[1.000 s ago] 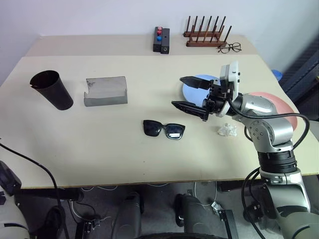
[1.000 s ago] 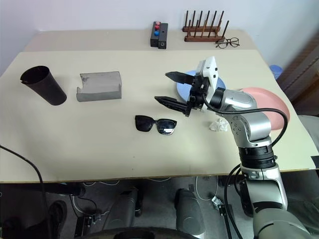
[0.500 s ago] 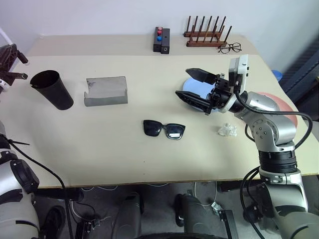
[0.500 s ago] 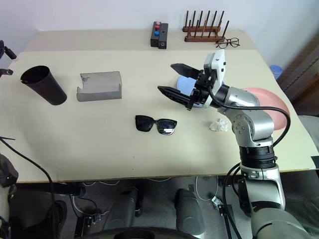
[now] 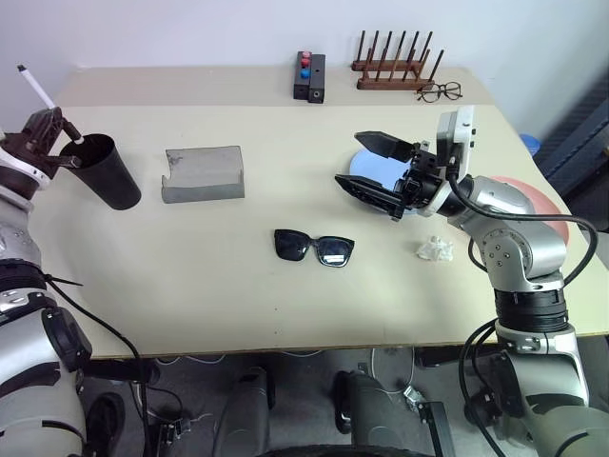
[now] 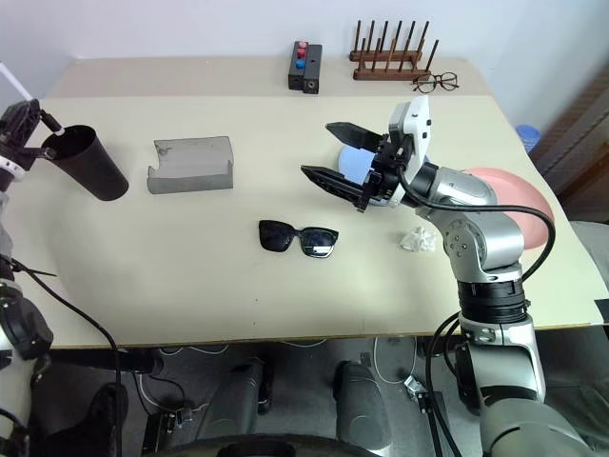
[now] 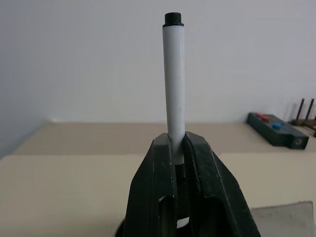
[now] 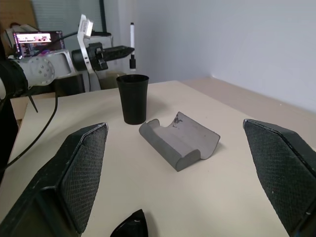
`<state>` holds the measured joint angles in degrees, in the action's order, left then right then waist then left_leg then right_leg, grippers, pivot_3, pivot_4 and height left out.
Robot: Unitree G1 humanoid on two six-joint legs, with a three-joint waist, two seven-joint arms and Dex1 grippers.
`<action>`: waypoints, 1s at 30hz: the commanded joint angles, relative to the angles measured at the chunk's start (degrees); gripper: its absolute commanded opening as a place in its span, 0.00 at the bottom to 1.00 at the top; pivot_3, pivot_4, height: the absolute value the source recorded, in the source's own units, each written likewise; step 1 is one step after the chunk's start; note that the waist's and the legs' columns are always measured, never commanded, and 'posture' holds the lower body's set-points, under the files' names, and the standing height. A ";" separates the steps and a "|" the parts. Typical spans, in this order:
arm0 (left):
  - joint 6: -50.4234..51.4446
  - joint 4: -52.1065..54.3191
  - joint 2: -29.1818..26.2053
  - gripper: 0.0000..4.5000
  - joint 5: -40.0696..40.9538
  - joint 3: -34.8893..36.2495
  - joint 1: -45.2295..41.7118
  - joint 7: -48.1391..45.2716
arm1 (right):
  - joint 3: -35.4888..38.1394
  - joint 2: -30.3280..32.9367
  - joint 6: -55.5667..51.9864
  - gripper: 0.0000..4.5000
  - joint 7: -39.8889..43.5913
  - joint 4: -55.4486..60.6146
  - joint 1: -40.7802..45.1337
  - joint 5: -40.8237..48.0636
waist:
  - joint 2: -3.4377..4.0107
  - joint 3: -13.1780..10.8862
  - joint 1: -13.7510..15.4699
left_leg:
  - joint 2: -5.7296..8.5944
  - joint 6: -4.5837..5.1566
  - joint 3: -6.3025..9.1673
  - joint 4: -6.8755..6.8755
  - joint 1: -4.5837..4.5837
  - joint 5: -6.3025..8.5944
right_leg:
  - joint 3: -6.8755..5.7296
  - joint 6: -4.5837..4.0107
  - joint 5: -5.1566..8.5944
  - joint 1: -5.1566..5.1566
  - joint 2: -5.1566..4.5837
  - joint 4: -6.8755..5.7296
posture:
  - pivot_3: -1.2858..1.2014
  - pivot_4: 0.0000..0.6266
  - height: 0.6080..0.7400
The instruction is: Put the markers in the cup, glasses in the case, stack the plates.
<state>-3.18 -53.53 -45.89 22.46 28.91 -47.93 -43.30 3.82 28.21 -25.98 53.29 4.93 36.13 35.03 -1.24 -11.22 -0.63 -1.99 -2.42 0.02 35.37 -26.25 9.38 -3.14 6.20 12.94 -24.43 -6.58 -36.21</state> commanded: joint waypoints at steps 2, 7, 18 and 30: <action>-1.70 1.14 -0.31 0.48 0.00 -0.12 -0.18 0.65 | 0.81 0.86 0.08 1.00 -0.10 3.22 0.05 0.46 | 0.00 0.00 -0.01 | 0.00 0.00 0.00 0.00 0.00 0.00 | 0.00 0.00 0.00 0.00 0.00 0.00 | 0.52 0.24 1.00; -1.74 1.65 -0.21 0.99 0.04 -0.56 0.07 0.61 | 0.92 1.08 -0.13 1.00 -0.13 3.38 -0.25 0.55 | 0.00 0.00 0.01 | 0.00 0.00 0.00 0.00 0.00 0.00 | 0.00 0.00 0.00 0.00 0.00 0.00 | 0.52 0.24 1.00; 21.18 25.22 -1.45 0.99 9.57 -2.42 3.55 -6.35 | 1.18 2.10 0.37 1.00 0.36 2.34 -0.42 -0.18 | 0.00 0.00 0.02 | 0.00 0.00 0.02 0.00 0.00 0.00 | 0.01 0.00 0.00 0.01 0.00 0.00 | 0.52 0.24 1.00; 21.29 23.17 0.69 0.99 -7.26 -28.88 -4.06 -15.82 | -0.96 4.83 -1.89 1.00 -1.65 -2.80 0.72 -5.87 | 0.02 -0.01 0.18 | 0.00 0.00 0.06 0.01 0.02 0.00 | 0.01 -0.02 0.01 0.04 0.05 0.01 | 0.52 0.24 1.00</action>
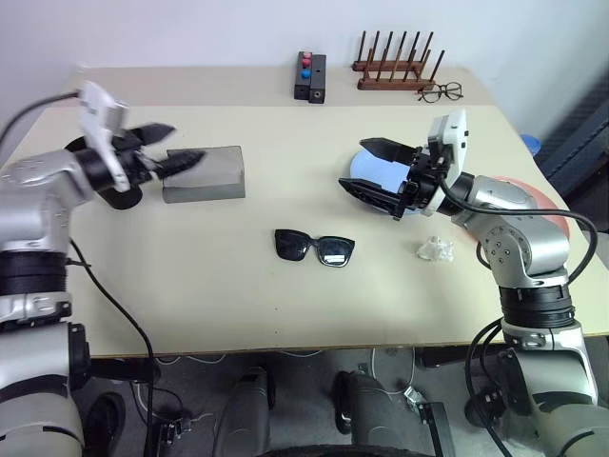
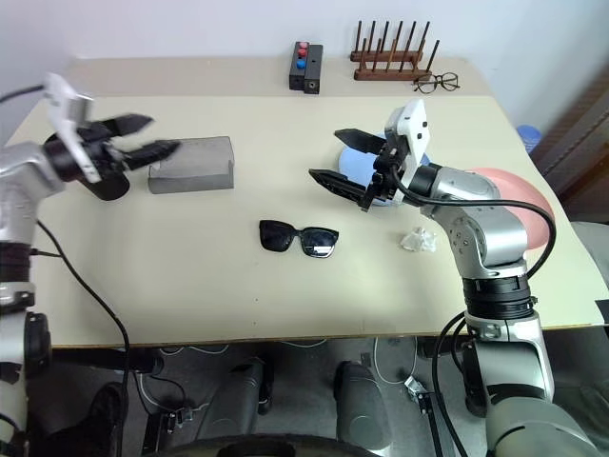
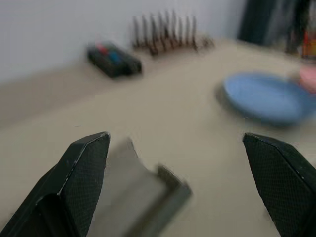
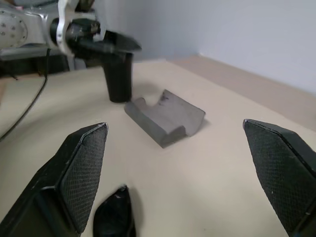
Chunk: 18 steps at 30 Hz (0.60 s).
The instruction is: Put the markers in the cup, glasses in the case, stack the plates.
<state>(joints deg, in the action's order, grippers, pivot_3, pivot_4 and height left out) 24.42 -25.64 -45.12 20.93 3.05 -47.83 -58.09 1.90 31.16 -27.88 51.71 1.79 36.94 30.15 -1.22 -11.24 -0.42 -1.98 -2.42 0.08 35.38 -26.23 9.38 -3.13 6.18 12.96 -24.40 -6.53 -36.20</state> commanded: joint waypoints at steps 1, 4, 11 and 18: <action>-7.84 -7.73 0.44 0.99 -7.52 -4.70 -5.35 -2.06 | 1.49 2.41 0.36 1.00 0.46 0.59 -0.71 -0.89 | 0.00 0.00 -0.08 | 0.00 0.00 -0.01 0.01 -0.01 0.00 | 0.01 0.00 0.00 0.00 0.00 0.01 | 0.52 0.24 1.00; -14.40 -16.96 2.77 0.99 -11.94 -7.59 -8.75 -2.90 | 2.41 3.71 0.76 1.00 0.45 2.01 -2.34 -1.02 | 0.00 0.00 -0.09 | 0.01 0.02 -0.01 -0.01 -0.03 0.01 | 0.01 0.01 0.00 0.00 0.00 0.05 | 0.52 0.24 1.00; -24.37 -35.31 6.76 0.99 -21.32 -11.27 -15.40 0.81 | 4.40 4.87 -0.85 1.00 -1.56 6.78 -5.79 0.33 | -0.02 -0.02 -0.18 | 0.00 0.02 -0.01 -0.01 -0.04 0.01 | 0.00 0.02 0.00 -0.03 0.00 0.04 | 0.52 0.24 1.00; -26.48 -42.89 11.64 0.69 -24.88 -11.64 -17.89 1.87 | 4.68 4.29 -0.25 1.00 -2.70 7.60 -6.21 0.09 | -0.02 -0.02 0.21 | 0.01 0.02 0.00 0.08 -0.08 0.01 | 0.00 0.03 0.00 -0.02 -0.01 0.04 | 0.52 0.24 1.00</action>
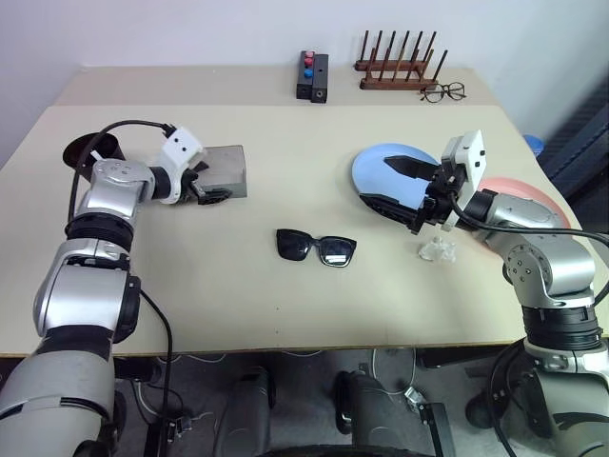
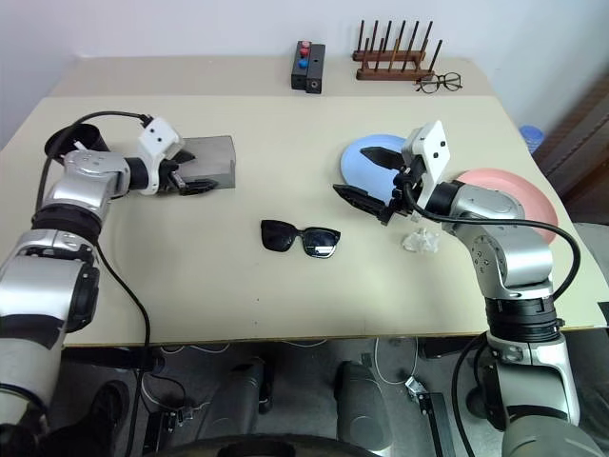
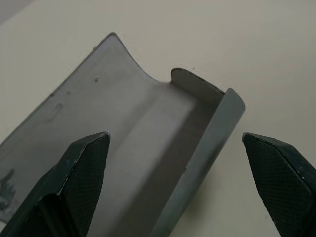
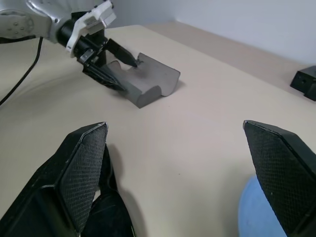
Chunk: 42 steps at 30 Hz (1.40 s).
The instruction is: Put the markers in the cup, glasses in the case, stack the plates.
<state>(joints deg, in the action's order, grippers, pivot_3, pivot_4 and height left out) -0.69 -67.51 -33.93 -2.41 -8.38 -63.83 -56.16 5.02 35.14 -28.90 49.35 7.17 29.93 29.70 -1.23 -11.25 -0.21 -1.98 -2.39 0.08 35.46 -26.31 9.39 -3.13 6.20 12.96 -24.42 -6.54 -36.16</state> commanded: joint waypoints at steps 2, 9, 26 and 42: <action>-1.58 -1.70 0.96 0.46 -2.19 -0.02 -2.00 -0.45 | 1.59 0.24 0.61 1.00 -0.41 2.11 1.01 0.76 | 0.00 0.00 -0.07 | 0.00 0.00 0.01 0.00 -0.01 0.00 | -0.01 0.00 0.00 0.00 0.00 -0.01 | 0.52 0.24 1.00; -2.52 -2.48 2.19 0.00 -3.14 0.63 -1.56 -1.51 | 1.28 0.11 1.03 1.00 -0.50 2.11 1.02 0.61 | 0.00 0.00 -0.24 | 0.00 0.00 0.03 0.00 0.00 0.00 | -0.01 0.00 0.00 -0.01 0.00 -0.03 | 0.52 0.24 1.00; -4.36 7.73 1.25 0.00 1.53 2.46 1.40 -28.15 | 0.54 -0.47 2.23 1.00 -0.16 0.82 2.16 -0.06 | 0.01 -0.01 0.56 | 0.00 0.01 0.03 0.07 -0.03 0.00 | -0.01 -0.01 0.00 -0.01 0.00 -0.02 | 0.52 0.24 1.00; -3.00 21.64 -1.93 0.00 1.81 -5.26 8.35 -36.34 | 0.66 -1.06 2.88 1.00 0.12 0.33 2.54 0.09 | 0.02 -0.01 0.80 | -0.01 0.07 0.07 0.21 -0.10 0.04 | -0.01 -0.02 0.00 0.00 0.00 -0.04 | 0.52 0.24 1.00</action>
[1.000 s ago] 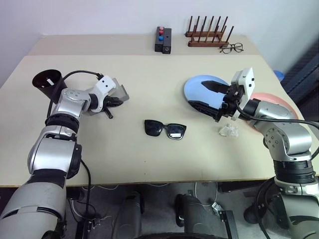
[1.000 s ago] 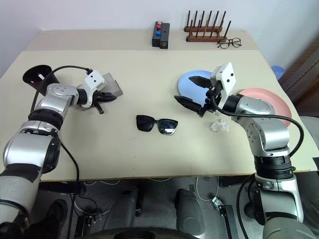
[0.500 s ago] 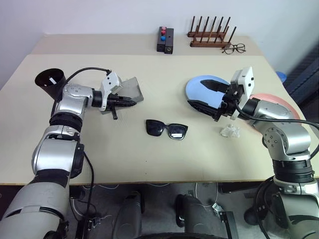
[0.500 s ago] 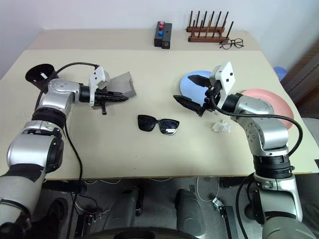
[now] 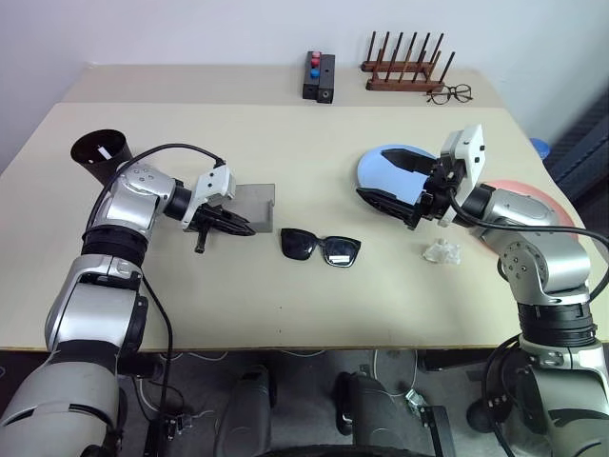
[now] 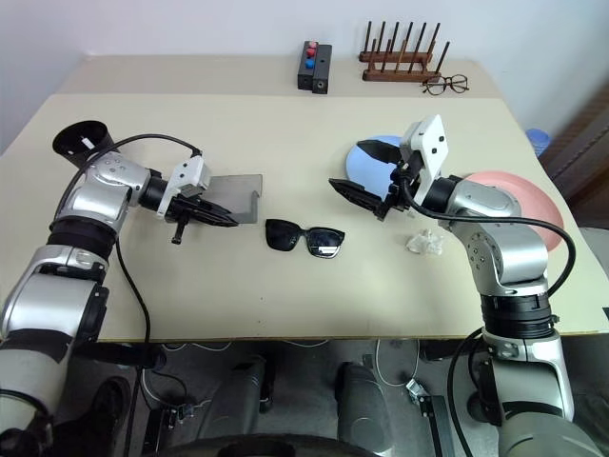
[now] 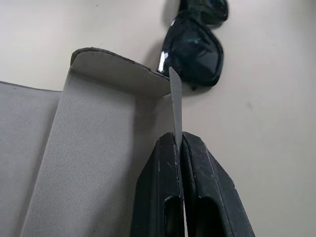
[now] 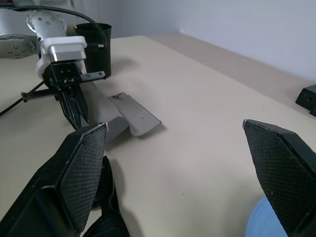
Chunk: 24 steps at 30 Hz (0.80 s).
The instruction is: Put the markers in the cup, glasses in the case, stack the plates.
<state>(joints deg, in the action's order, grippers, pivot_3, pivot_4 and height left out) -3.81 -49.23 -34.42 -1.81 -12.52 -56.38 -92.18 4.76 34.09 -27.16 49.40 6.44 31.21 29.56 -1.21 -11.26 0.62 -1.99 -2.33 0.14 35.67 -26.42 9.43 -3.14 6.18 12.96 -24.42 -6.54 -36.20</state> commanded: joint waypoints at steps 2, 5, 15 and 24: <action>0.39 4.22 -1.56 0.00 1.26 -1.10 1.50 -0.32 | 0.95 0.04 1.27 1.00 0.01 1.26 1.07 0.13 | 0.01 0.00 -0.11 | 0.00 0.00 0.00 0.00 0.01 0.00 | 0.00 0.00 0.00 0.00 0.00 0.00 | 0.52 0.24 1.00; 0.77 5.47 -1.86 0.00 0.62 -1.68 2.42 -0.31 | 1.01 -0.08 1.25 1.00 -0.06 1.33 1.05 0.24 | 0.01 0.00 -0.06 | -0.01 0.00 0.01 0.00 0.01 0.00 | -0.01 0.00 0.00 0.00 0.01 -0.01 | 0.52 0.24 1.00; 3.31 7.78 -1.34 0.21 0.82 -2.44 3.19 1.07 | 0.92 -0.51 1.35 1.00 0.02 1.00 1.46 0.31 | 0.01 0.00 0.05 | 0.00 0.01 0.01 0.03 0.00 0.01 | 0.00 0.00 0.00 0.00 0.01 -0.01 | 0.52 0.24 1.00; 8.97 9.55 -1.69 0.99 3.82 -0.90 -0.01 -0.11 | 0.85 -0.53 1.52 1.00 0.32 0.67 1.70 0.18 | 0.01 0.00 0.05 | 0.00 0.01 0.01 0.04 0.00 0.00 | 0.00 0.00 0.00 0.00 0.01 -0.02 | 0.52 0.24 1.00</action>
<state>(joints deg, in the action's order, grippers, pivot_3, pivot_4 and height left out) 2.90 -42.32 -35.48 -0.32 -14.95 -53.41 -91.42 4.77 33.65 -27.04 49.52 6.36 31.59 29.51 -1.20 -11.27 0.67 -1.99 -2.32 0.17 35.71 -26.43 9.43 -3.14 6.18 12.96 -24.42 -6.53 -36.22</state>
